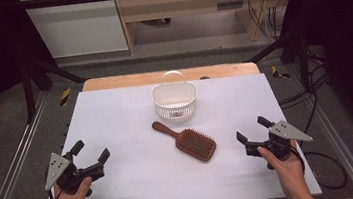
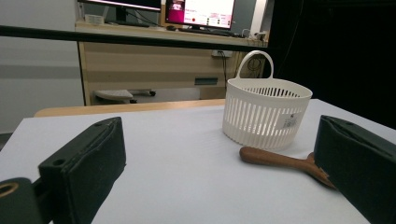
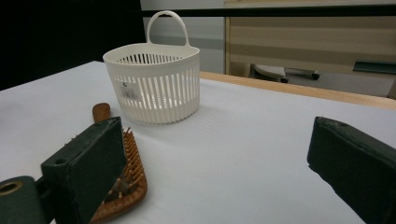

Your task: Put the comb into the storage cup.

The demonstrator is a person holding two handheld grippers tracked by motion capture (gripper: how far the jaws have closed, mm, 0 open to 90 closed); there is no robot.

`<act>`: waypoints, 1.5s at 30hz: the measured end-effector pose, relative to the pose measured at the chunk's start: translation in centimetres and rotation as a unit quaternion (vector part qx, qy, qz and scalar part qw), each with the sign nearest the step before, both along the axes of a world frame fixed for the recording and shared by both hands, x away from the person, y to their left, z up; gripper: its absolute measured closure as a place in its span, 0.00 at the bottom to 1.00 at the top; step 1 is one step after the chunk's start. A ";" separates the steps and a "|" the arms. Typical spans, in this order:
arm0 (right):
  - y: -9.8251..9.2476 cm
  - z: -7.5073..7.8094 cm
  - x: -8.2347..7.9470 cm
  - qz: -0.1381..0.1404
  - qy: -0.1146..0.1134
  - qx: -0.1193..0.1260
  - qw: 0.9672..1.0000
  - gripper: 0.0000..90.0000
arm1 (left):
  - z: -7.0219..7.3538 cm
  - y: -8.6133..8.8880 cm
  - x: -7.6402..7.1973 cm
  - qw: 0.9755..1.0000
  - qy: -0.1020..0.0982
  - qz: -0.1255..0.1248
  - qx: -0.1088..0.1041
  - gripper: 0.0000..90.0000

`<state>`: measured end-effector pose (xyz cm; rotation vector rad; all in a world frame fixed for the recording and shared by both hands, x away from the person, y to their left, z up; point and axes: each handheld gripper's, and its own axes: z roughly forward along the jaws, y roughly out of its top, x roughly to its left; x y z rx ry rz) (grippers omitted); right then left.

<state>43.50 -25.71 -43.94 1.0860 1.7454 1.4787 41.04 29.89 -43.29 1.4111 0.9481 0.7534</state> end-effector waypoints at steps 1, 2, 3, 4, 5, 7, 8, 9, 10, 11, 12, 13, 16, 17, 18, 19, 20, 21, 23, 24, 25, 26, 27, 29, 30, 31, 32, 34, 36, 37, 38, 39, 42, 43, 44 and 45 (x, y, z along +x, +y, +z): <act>0.0 0.0 0.0 -0.001 0.001 0.001 1.000 0.06 | 0.0 0.0 0.0 1.000 0.001 0.001 0.000 0.02; 0.1 0.0 0.0 0.000 0.003 0.002 1.000 0.06 | 0.0 0.0 0.0 1.000 0.000 0.002 -0.002 0.03; 0.1 0.0 0.0 0.001 0.004 0.001 1.000 0.06 | 0.0 0.0 0.0 1.000 0.000 0.002 -0.002 0.03; 0.2 0.1 0.0 0.001 0.005 0.000 1.000 0.07 | 0.0 0.0 0.1 1.000 0.001 0.003 -0.003 0.03; 0.2 0.1 -0.1 0.002 0.007 0.001 1.000 0.07 | 0.0 -0.1 0.1 1.000 0.001 0.004 -0.003 0.03; 0.3 0.0 -0.1 0.005 0.010 0.002 1.000 0.08 | 0.0 -0.1 0.1 1.000 0.003 0.005 -0.004 0.03; 0.4 0.0 -0.1 0.006 0.015 0.002 1.000 0.08 | 0.0 -0.1 0.1 1.000 0.003 0.005 -0.003 0.03; 0.4 0.0 0.0 0.008 0.019 0.003 1.000 0.09 | 0.0 -0.1 0.1 1.000 0.003 0.006 -0.003 0.03; 0.5 0.0 0.0 0.011 0.020 0.002 1.000 0.09 | 0.0 -0.1 0.1 1.000 0.004 0.006 -0.003 0.03; 0.6 0.0 -0.1 0.013 0.023 0.002 1.000 0.10 | 0.0 -0.1 0.1 1.000 0.005 0.007 -0.003 0.03; 0.6 0.0 -0.1 0.015 0.027 0.002 1.000 0.10 | 0.0 -0.1 0.1 1.000 0.005 0.007 -0.003 0.03; 0.7 0.0 -0.1 0.015 0.030 0.002 0.999 0.11 | 0.0 -0.1 0.1 1.000 0.007 0.008 -0.001 0.03; 1.1 0.1 -0.3 0.019 0.036 -0.004 0.999 0.16 | -0.1 -0.1 0.2 1.000 0.007 0.007 -0.002 0.03; 1.3 0.2 -0.3 0.022 0.038 -0.007 0.999 0.16 | -0.1 -0.2 0.2 1.000 0.010 0.008 -0.003 0.03; 1.5 0.2 -0.3 0.023 0.045 -0.010 0.999 0.18 | -0.1 -0.2 0.3 1.000 0.010 0.008 -0.005 0.03; 1.6 0.1 -0.3 0.023 0.054 -0.012 0.998 0.20 | -0.1 -0.2 0.2 1.000 0.011 0.008 -0.005 0.02; 1.8 0.1 -0.3 0.022 0.064 -0.015 0.998 0.23 | -0.1 -0.2 0.2 1.000 0.008 0.007 -0.005 0.02; 2.0 0.0 -0.3 0.024 0.071 -0.018 0.997 0.25 | -0.1 -0.1 0.1 1.000 0.007 0.005 -0.003 0.02; 2.5 0.2 -0.6 0.033 0.074 -0.024 0.996 0.32 | -0.1 -0.2 0.1 1.000 0.007 0.005 -0.003 0.01; 2.7 0.2 -0.7 0.037 0.075 -0.027 0.996 0.36 | -0.1 -0.2 0.1 1.000 0.008 0.005 -0.003 0.01; 3.0 0.3 -0.8 0.039 0.076 -0.032 0.996 0.39 | -0.1 -0.2 0.1 1.000 0.008 0.005 -0.004 0.01; 3.2 0.3 -0.9 0.042 0.080 -0.034 0.995 0.46 | -0.1 -0.2 0.1 1.000 0.007 0.004 -0.003 0.01; 3.5 0.2 -1.0 0.046 0.083 -0.039 0.995 0.51 | -0.1 -0.3 0.1 1.000 0.007 0.003 -0.002 0.01; 4.1 0.0 -1.0 0.059 0.089 -0.051 0.993 0.61 | -0.2 -0.2 0.1 1.000 0.008 0.002 -0.001 0.01; 4.5 -0.1 -1.0 0.067 0.094 -0.059 0.992 0.68 | -0.2 -0.2 0.2 1.000 0.009 0.002 -0.001 0.01; 4.8 -0.2 -1.0 0.075 0.099 -0.066 0.990 0.73 | -0.2 -0.2 0.2 1.000 0.010 0.002 0.000 0.01; 5.2 -0.4 -1.0 0.082 0.104 -0.073 0.989 0.78 | -0.2 -0.2 0.2 1.000 0.010 0.003 -0.001 0.01; 5.9 -0.6 -1.1 0.095 0.112 -0.085 0.985 0.87 | -0.2 -0.2 0.2 1.000 0.011 0.004 -0.002 0.01; 6.4 -0.8 -1.1 0.101 0.121 -0.092 0.983 0.94 | -0.2 -0.3 0.2 1.000 0.011 0.003 0.001 0.01; 6.6 -0.9 -1.1 0.104 0.124 -0.093 0.982 0.97 | -0.2 -0.3 0.2 1.000 0.010 0.003 0.002 0.01; 6.8 -0.9 -1.2 0.108 0.127 -0.094 0.981 0.99 | -0.2 -0.3 0.2 1.000 0.011 0.002 0.002 0.01; 6.9 -1.0 -1.2 0.111 0.132 -0.096 0.980 1.00 | -0.2 -0.4 0.2 1.000 0.012 0.002 0.002 0.01; 7.2 -1.0 -1.2 0.113 0.145 -0.099 0.978 1.00 | -0.3 -0.5 0.2 1.000 0.013 0.001 0.004 0.01; 7.2 -1.1 -1.2 0.111 0.147 -0.099 0.978 1.00 | -0.3 -0.5 0.2 1.000 0.013 0.000 0.005 0.01; 7.3 -1.1 -1.2 0.112 0.148 -0.099 0.978 1.00 | -0.3 -0.5 0.2 1.000 0.013 -0.001 0.005 0.01; 7.3 -1.1 -1.2 0.112 0.148 -0.099 0.978 1.00 | -0.3 -0.5 0.2 1.000 0.013 -0.001 0.007 0.01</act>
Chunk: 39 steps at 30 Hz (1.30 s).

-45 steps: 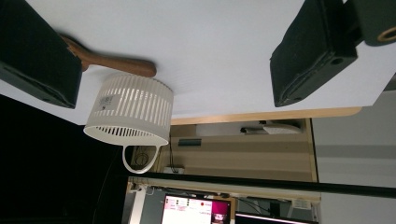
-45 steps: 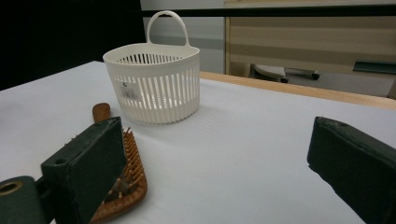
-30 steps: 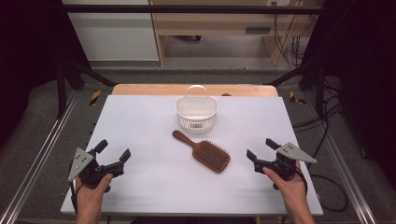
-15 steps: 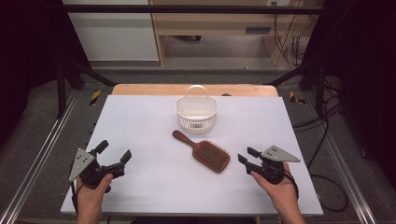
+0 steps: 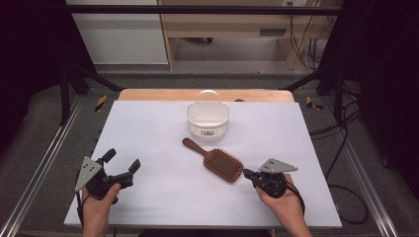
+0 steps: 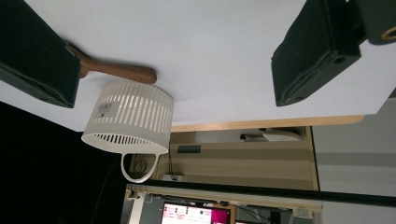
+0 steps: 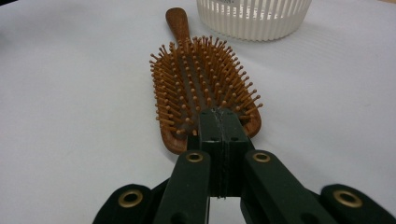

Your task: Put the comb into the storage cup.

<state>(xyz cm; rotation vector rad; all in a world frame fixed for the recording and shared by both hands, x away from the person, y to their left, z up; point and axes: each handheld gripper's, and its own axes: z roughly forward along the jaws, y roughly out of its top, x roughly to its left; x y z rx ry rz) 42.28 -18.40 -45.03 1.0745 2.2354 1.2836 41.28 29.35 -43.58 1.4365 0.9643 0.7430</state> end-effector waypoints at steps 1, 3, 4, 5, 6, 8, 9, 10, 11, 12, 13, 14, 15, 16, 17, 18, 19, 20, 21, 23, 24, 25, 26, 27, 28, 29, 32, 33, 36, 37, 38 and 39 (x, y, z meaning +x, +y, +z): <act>0.0 0.0 0.0 0.001 0.000 0.000 1.000 1.00 | 0.0 0.0 0.0 1.000 0.000 0.000 0.000 0.01; 0.2 0.0 0.0 0.001 0.001 -0.001 1.000 1.00 | 0.0 -0.1 0.0 1.000 0.001 0.000 0.003 0.01; 0.3 -0.1 0.0 0.002 0.002 -0.003 1.000 1.00 | 0.0 -0.1 0.0 1.000 0.001 0.000 0.003 0.01; 0.4 -0.1 0.0 0.003 0.004 -0.002 1.000 1.00 | 0.0 -0.1 0.0 1.000 0.000 0.001 0.004 0.01; 0.5 -0.2 0.1 0.005 0.005 -0.004 1.000 1.00 | 0.0 -0.1 0.0 1.000 0.000 0.001 0.004 0.01; 1.0 -0.4 0.2 0.008 0.011 -0.011 1.000 1.00 | 0.0 -0.1 0.0 1.000 0.001 0.002 0.003 0.01; 1.2 -0.5 0.3 0.010 0.012 -0.016 1.000 1.00 | 0.0 -0.1 0.0 1.000 0.001 0.002 0.003 0.01; 1.4 -0.6 0.3 0.011 0.013 -0.018 1.000 1.00 | 0.0 -0.1 0.0 1.000 0.001 0.002 0.003 0.01; 1.5 -0.6 0.3 0.012 0.014 -0.019 1.000 1.00 | 0.0 0.0 0.0 1.000 0.001 0.002 0.003 0.01; 1.6 -0.7 0.4 0.013 0.015 -0.022 1.000 1.00 | 0.0 -0.1 0.0 1.000 0.001 0.002 0.003 0.02; 1.8 -0.8 0.4 0.013 0.017 -0.025 0.999 1.00 | 0.0 -0.1 0.0 1.000 0.002 0.002 0.003 0.02; 1.9 -0.8 0.5 0.014 0.021 -0.028 0.999 1.00 | 0.0 -0.1 0.0 1.000 0.002 0.002 0.003 0.02; 1.9 -0.9 0.5 0.015 0.023 -0.029 0.999 1.00 | 0.0 -0.1 0.0 1.000 0.002 0.001 0.004 0.02; 2.0 -0.9 0.5 0.015 0.025 -0.029 0.999 1.00 | 0.0 -0.1 0.0 1.000 0.002 0.001 0.004 0.02; 2.0 -1.0 0.5 0.015 0.026 -0.031 0.999 1.00 | 0.0 -0.1 0.0 1.000 0.002 0.001 0.004 0.02; 2.0 -1.0 0.6 0.013 0.028 -0.031 0.999 1.00 | 0.0 -0.2 0.0 1.000 0.002 0.001 0.004 0.02; 2.0 -1.1 0.7 0.012 0.029 -0.032 0.999 1.00 | 0.0 -0.2 0.0 1.000 0.002 0.001 0.005 0.02; 2.0 -1.2 0.8 0.011 0.030 -0.032 0.999 1.00 | -0.1 -0.2 0.0 1.000 0.003 0.001 0.005 0.01; 2.0 -1.2 0.9 0.009 0.032 -0.031 0.999 1.00 | -0.1 -0.2 0.0 1.000 0.003 0.001 0.005 0.02; 2.0 -1.4 1.3 0.006 0.037 -0.031 0.999 1.00 | -0.1 -0.2 0.0 1.000 0.003 0.001 0.005 0.02; 2.0 -1.5 1.5 0.004 0.041 -0.031 0.999 1.00 | -0.1 -0.2 0.0 1.000 0.003 0.000 0.005 0.02; 2.1 -1.6 1.8 0.003 0.042 -0.031 0.999 1.00 | -0.1 -0.2 0.0 1.000 0.003 0.001 0.005 0.02; 2.1 -1.6 2.0 0.001 0.044 -0.029 0.999 1.00 | -0.1 -0.2 0.1 1.000 0.004 0.001 0.005 0.02; 2.0 -1.6 2.3 0.000 0.044 -0.030 0.999 1.00 | -0.1 -0.2 0.1 1.000 0.005 0.001 0.005 0.02; 2.0 -1.6 2.5 -0.002 0.043 -0.032 0.999 1.00 | -0.1 -0.2 0.1 1.000 0.006 0.001 0.006 0.02; 1.9 -1.6 2.8 -0.006 0.044 -0.032 0.999 1.00 | -0.1 -0.2 0.1 1.000 0.006 0.001 0.006 0.02; 1.6 -1.6 3.5 -0.013 0.045 -0.033 0.998 1.00 | -0.1 -0.2 0.0 1.000 0.007 0.001 0.008 0.02; 1.5 -1.7 3.8 -0.015 0.045 -0.032 0.998 1.00 | -0.1 -0.2 0.0 1.000 0.006 0.000 0.007 0.02; 1.3 -1.5 4.6 -0.020 0.048 -0.032 0.998 1.00 | -0.2 -0.3 0.0 1.000 0.009 -0.001 0.009 0.02; 1.2 -1.4 4.9 -0.021 0.047 -0.033 0.998 1.00 | -0.2 -0.3 0.0 1.000 0.010 -0.002 0.009 0.02; 1.2 -1.4 5.2 -0.022 0.049 -0.031 0.998 1.00 | -0.2 -0.4 0.0 1.000 0.010 -0.003 0.009 0.02; 1.2 -1.4 5.6 -0.023 0.048 -0.033 0.998 1.00 | -0.2 -0.4 0.0 1.000 0.010 -0.003 0.009 0.02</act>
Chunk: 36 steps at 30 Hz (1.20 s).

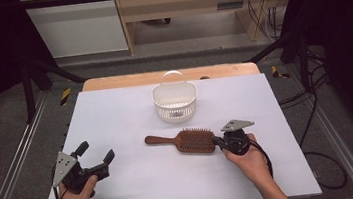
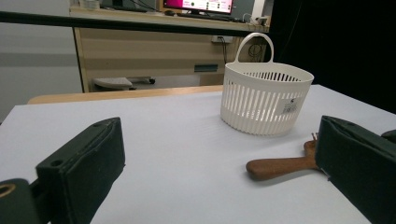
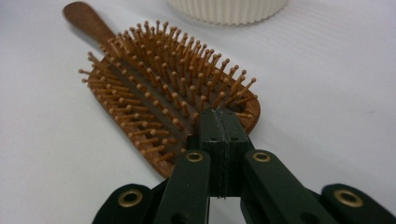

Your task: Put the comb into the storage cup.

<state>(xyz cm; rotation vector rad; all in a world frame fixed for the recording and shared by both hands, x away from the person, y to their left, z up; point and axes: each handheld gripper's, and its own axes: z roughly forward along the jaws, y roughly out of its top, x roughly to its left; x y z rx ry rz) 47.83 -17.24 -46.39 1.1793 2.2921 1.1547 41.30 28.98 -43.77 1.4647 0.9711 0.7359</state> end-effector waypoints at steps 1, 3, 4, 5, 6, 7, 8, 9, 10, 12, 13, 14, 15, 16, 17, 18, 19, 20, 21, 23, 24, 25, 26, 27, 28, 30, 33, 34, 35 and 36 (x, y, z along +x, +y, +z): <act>0.0 0.0 0.3 0.002 0.003 0.007 1.000 1.00 | 0.0 0.0 0.0 1.000 0.000 0.000 0.000 0.02; 0.2 0.0 0.8 0.003 0.001 0.002 1.000 1.00 | 0.0 0.0 0.0 1.000 0.001 0.000 0.000 0.02; 0.4 0.0 1.0 0.003 0.000 -0.003 1.000 1.00 | 0.0 0.0 0.0 1.000 0.002 0.000 0.001 0.02; 0.4 0.0 1.2 0.004 0.001 -0.001 1.000 1.00 | 0.0 0.0 0.0 1.000 0.002 0.000 0.001 0.02; 0.5 0.0 1.4 0.004 0.005 0.002 1.000 1.00 | 0.0 0.0 0.0 1.000 0.002 0.000 0.001 0.02; 0.6 0.0 1.5 0.003 0.004 -0.003 1.000 1.00 | 0.0 0.0 0.0 1.000 0.002 -0.001 0.001 0.02; 0.6 0.0 1.7 0.003 0.005 -0.003 1.000 1.00 | 0.0 0.0 -0.1 1.000 0.003 -0.001 0.003 0.02; 0.6 0.0 1.9 0.002 0.005 -0.004 1.000 1.00 | 0.0 -0.1 0.0 1.000 0.003 -0.001 0.003 0.02; 0.6 0.0 2.0 0.001 0.005 -0.005 1.000 1.00 | -0.1 -0.1 0.0 1.000 0.003 -0.002 0.004 0.02; 0.7 0.0 2.4 0.001 0.005 -0.008 1.000 1.00 | -0.1 -0.1 0.0 1.000 0.005 -0.003 0.004 0.02; 0.8 0.0 2.6 0.002 0.003 -0.011 1.000 1.00 | -0.1 -0.2 0.0 1.000 0.005 -0.003 0.004 0.02; 0.9 0.0 2.7 0.001 0.002 -0.013 1.000 1.00 | -0.1 -0.2 0.0 1.000 0.006 -0.004 0.005 0.02; 0.9 0.0 2.9 0.000 0.003 -0.013 1.000 1.00 | -0.1 -0.2 0.0 1.000 0.006 -0.004 0.006 0.02; 1.0 0.0 3.1 0.001 0.001 -0.016 1.000 1.00 | -0.1 -0.2 0.0 1.000 0.006 -0.004 0.006 0.02; 1.1 0.1 3.3 0.003 0.003 -0.019 1.000 1.00 | -0.1 -0.2 0.0 1.000 0.007 -0.005 0.007 0.02; 1.2 0.1 3.5 0.003 0.001 -0.022 1.000 1.00 | -0.1 -0.2 0.0 1.000 0.008 -0.005 0.007 0.02; 1.4 0.2 3.7 0.004 0.001 -0.026 1.000 1.00 | -0.2 -0.2 0.0 1.000 0.008 -0.005 0.006 0.02; 1.6 0.2 3.9 0.005 0.000 -0.029 1.000 1.00 | -0.2 -0.3 0.0 1.000 0.010 -0.006 0.006 0.02; 1.7 0.2 4.0 0.007 0.000 -0.032 0.999 1.00 | -0.2 -0.3 0.0 1.000 0.011 -0.007 0.007 0.02; 2.2 0.2 4.2 0.010 -0.002 -0.032 0.999 1.00 | -0.2 -0.3 0.0 1.000 0.012 -0.009 0.008 0.02; 2.4 0.2 4.3 0.013 -0.002 -0.032 0.999 1.00 | -0.2 -0.3 0.0 1.000 0.012 -0.010 0.009 0.02; 2.7 0.2 4.3 0.017 -0.003 -0.033 0.999 1.00 | -0.2 -0.4 0.0 1.000 0.012 -0.010 0.009 0.02; 3.0 0.2 4.3 0.017 -0.002 -0.033 0.999 1.00 | -0.2 -0.4 0.0 1.000 0.012 -0.011 0.009 0.02; 3.3 0.2 4.4 0.020 -0.002 -0.033 0.999 1.00 | -0.2 -0.4 0.0 1.000 0.013 -0.011 0.009 0.02; 3.6 0.2 4.4 0.023 -0.003 -0.033 0.999 1.00 | -0.2 -0.4 0.0 1.000 0.013 -0.012 0.010 0.02; 4.3 0.3 4.3 0.030 -0.003 -0.034 0.999 1.00 | -0.2 -0.4 0.0 1.000 0.014 -0.013 0.011 0.02; 5.3 0.3 4.1 0.041 -0.004 -0.035 0.999 1.00 | -0.3 -0.5 0.0 1.000 0.015 -0.014 0.011 0.02; 5.7 0.3 4.1 0.043 -0.003 -0.034 0.998 1.00 | -0.3 -0.5 0.0 1.000 0.015 -0.014 0.012 0.02; 5.7 0.3 4.1 0.043 -0.003 -0.034 0.998 1.00 | -0.3 -0.5 0.0 1.000 0.015 -0.014 0.012 0.02; 6.4 0.3 3.9 0.053 -0.004 -0.036 0.998 1.00 | -0.3 -0.5 0.0 1.000 0.016 -0.015 0.012 0.02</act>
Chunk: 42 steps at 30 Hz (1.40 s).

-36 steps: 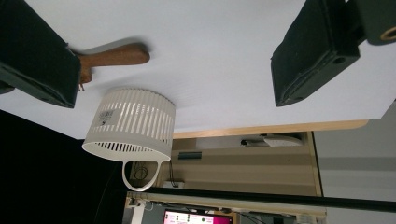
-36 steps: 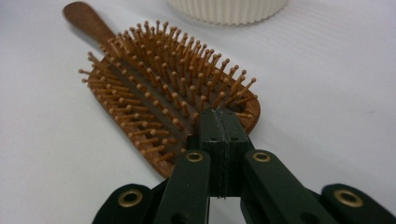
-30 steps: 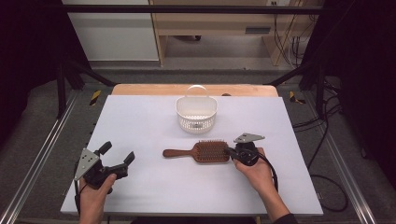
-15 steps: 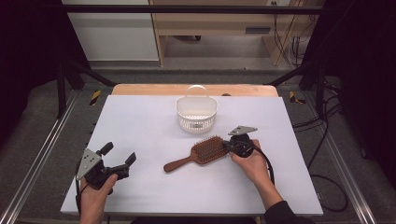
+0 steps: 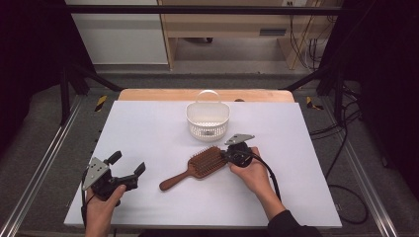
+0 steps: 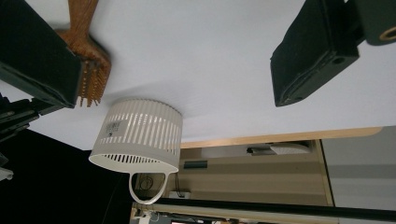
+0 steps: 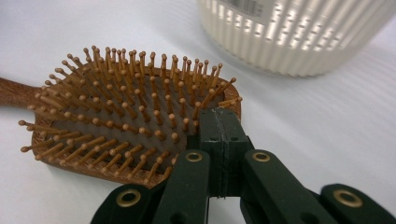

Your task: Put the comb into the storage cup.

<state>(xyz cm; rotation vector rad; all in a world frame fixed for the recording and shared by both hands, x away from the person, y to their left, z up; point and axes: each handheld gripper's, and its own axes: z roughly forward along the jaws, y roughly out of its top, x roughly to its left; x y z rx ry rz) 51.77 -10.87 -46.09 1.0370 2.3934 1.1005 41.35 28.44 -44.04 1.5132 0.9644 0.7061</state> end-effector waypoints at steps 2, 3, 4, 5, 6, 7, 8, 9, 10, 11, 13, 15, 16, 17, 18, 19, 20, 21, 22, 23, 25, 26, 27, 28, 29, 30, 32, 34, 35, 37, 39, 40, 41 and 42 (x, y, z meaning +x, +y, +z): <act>0.5 0.0 -0.1 0.004 0.000 -0.001 1.000 1.00 | 0.0 0.0 0.0 1.000 0.000 -0.001 0.001 0.02; 0.7 0.0 -0.2 0.006 0.000 -0.001 1.000 1.00 | 0.0 -0.1 0.0 1.000 0.001 -0.001 0.001 0.02; 1.0 0.0 -0.2 0.007 0.002 -0.001 1.000 1.00 | 0.0 -0.1 0.0 1.000 0.001 -0.002 0.002 0.02; 1.2 0.0 -0.3 0.009 0.001 -0.001 1.000 1.00 | 0.0 -0.1 0.0 1.000 0.001 -0.002 0.002 0.02; 1.4 0.0 -0.3 0.011 0.001 0.000 1.000 1.00 | 0.0 -0.1 0.0 1.000 0.001 -0.003 0.003 0.02; 1.6 0.0 -0.4 0.013 0.001 0.000 1.000 1.00 | 0.0 -0.2 0.0 1.000 0.002 -0.004 0.004 0.02; 1.8 0.0 -0.5 0.015 0.002 0.000 1.000 1.00 | 0.0 -0.2 0.0 1.000 0.002 -0.004 0.004 0.02; 2.0 0.0 -0.5 0.017 0.001 -0.001 1.000 1.00 | 0.0 -0.2 0.0 1.000 0.002 -0.005 0.005 0.02; 2.2 0.0 -0.6 0.019 0.001 -0.001 1.000 1.00 | 0.0 -0.3 0.0 1.000 0.002 -0.006 0.006 0.02; 2.5 0.0 -0.6 0.021 0.001 0.000 1.000 1.00 | 0.0 -0.3 0.0 1.000 0.002 -0.006 0.007 0.02; 3.0 0.0 -0.8 0.028 0.001 0.000 1.000 1.00 | 0.0 -0.3 0.0 1.000 0.002 -0.005 0.010 0.02; 3.6 0.0 -0.9 0.033 -0.001 0.000 0.999 1.00 | 0.0 -0.4 0.0 1.000 0.002 -0.007 0.011 0.02; 3.9 -0.1 -1.0 0.036 0.000 0.002 0.999 1.00 | 0.0 -0.4 0.0 1.000 0.003 -0.007 0.011 0.02; 4.2 -0.1 -1.0 0.040 -0.001 0.002 0.999 1.00 | 0.0 -0.4 0.0 1.000 0.003 -0.007 0.012 0.02; 4.5 -0.1 -1.1 0.042 0.000 0.002 0.999 1.00 | 0.0 -0.4 0.0 1.000 0.003 -0.008 0.014 0.02; 4.8 -0.1 -1.1 0.044 -0.001 0.002 0.999 1.00 | 0.0 -0.4 0.0 1.000 0.003 -0.009 0.014 0.02; 5.0 -0.1 -1.2 0.047 0.000 0.003 0.999 1.00 | 0.0 -0.5 0.0 1.000 0.002 -0.010 0.015 0.02; 5.3 -0.1 -1.3 0.050 0.000 0.004 0.999 1.00 | 0.0 -0.5 0.0 1.000 0.002 -0.010 0.015 0.02; 5.6 -0.1 -1.3 0.054 -0.001 0.004 0.999 1.00 | 0.0 -0.5 0.0 1.000 0.002 -0.011 0.016 0.02; 5.9 -0.1 -1.4 0.057 -0.002 0.004 0.998 1.00 | 0.0 -0.6 0.0 1.000 0.003 -0.012 0.017 0.02; 6.4 -0.1 -1.5 0.061 -0.003 0.004 0.998 1.00 | 0.0 -0.7 0.0 1.000 0.004 -0.016 0.016 0.02; 6.5 -0.2 -1.5 0.063 -0.004 0.004 0.998 1.00 | 0.0 -0.7 0.0 1.000 0.004 -0.017 0.017 0.02; 6.6 -0.2 -1.5 0.063 -0.005 0.004 0.998 1.00 | 0.0 -0.7 0.0 1.000 0.004 -0.019 0.018 0.02; 6.6 -0.2 -1.5 0.063 -0.006 0.004 0.998 1.00 | 0.0 -0.7 0.0 1.000 0.004 -0.019 0.019 0.02; 6.6 -0.2 -1.4 0.064 -0.006 0.005 0.998 1.00 | 0.0 -0.8 0.0 1.000 0.004 -0.020 0.020 0.02; 6.5 -0.2 -1.4 0.063 -0.005 0.006 0.998 1.00 | 0.0 -0.8 -0.1 1.000 0.004 -0.020 0.020 0.02; 6.3 -0.1 -1.4 0.062 -0.007 0.008 0.998 1.00 | 0.0 -0.8 -0.1 1.000 0.004 -0.021 0.022 0.02; 5.9 0.2 -1.5 0.056 -0.009 0.017 0.998 1.00 | -0.1 -0.8 0.0 0.999 0.006 -0.020 0.024 0.02; 5.7 0.4 -1.5 0.055 -0.012 0.020 0.998 0.99 | -0.1 -0.8 0.0 0.999 0.006 -0.018 0.026 0.02; 5.0 0.9 -1.8 0.053 -0.018 0.025 0.998 0.98 | -0.1 -0.8 -0.1 0.999 0.007 -0.017 0.027 0.02; 4.1 1.4 -2.4 0.048 -0.028 0.030 0.998 0.97 | -0.1 -0.7 -0.1 0.999 0.007 -0.016 0.027 0.02; 3.5 1.6 -2.7 0.047 -0.034 0.031 0.998 0.96 | -0.1 -0.7 -0.1 0.999 0.007 -0.015 0.027 0.02; 2.9 1.8 -3.0 0.042 -0.039 0.034 0.998 0.94 | 0.0 -0.7 -0.1 0.999 0.006 -0.013 0.030 0.02; 2.2 1.9 -3.3 0.037 -0.041 0.038 0.998 0.92 | 0.0 -0.7 -0.1 0.999 0.006 -0.012 0.031 0.03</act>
